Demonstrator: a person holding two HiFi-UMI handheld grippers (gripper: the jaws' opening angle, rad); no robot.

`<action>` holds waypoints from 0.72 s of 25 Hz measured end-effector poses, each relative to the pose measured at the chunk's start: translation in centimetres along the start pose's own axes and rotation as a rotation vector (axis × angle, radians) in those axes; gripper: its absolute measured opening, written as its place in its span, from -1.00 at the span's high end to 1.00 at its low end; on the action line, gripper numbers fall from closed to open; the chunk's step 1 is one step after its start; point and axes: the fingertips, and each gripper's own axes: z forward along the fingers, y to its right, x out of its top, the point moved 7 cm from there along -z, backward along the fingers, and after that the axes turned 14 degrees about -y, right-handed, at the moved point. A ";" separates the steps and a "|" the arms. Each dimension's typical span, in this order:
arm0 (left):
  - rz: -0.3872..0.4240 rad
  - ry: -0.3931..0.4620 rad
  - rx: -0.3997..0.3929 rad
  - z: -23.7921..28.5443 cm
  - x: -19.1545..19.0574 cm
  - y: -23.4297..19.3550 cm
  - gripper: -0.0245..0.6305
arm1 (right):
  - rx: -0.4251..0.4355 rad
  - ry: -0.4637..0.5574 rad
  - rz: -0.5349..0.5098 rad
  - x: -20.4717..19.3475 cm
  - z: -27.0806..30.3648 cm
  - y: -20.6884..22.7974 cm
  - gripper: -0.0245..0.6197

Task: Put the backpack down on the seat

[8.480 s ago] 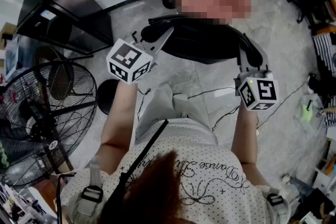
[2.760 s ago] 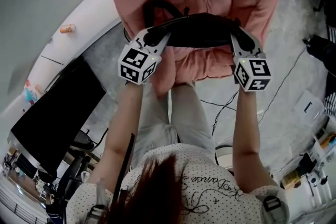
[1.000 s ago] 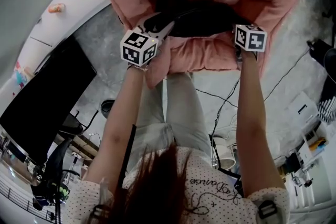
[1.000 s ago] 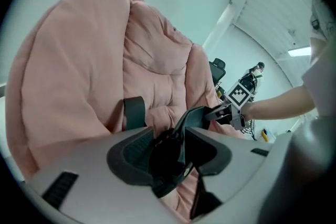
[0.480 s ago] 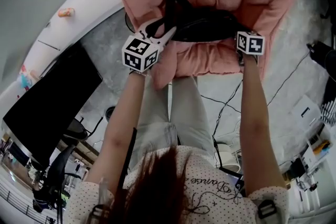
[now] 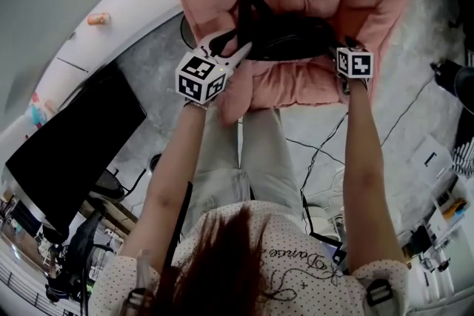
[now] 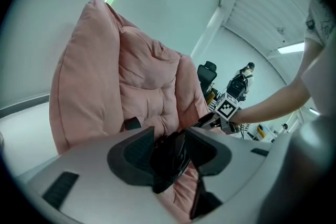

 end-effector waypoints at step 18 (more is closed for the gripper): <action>0.106 0.080 -0.003 -5.4 4.6 2.2 0.40 | 0.018 0.377 0.041 3.1 -12.5 -6.1 0.13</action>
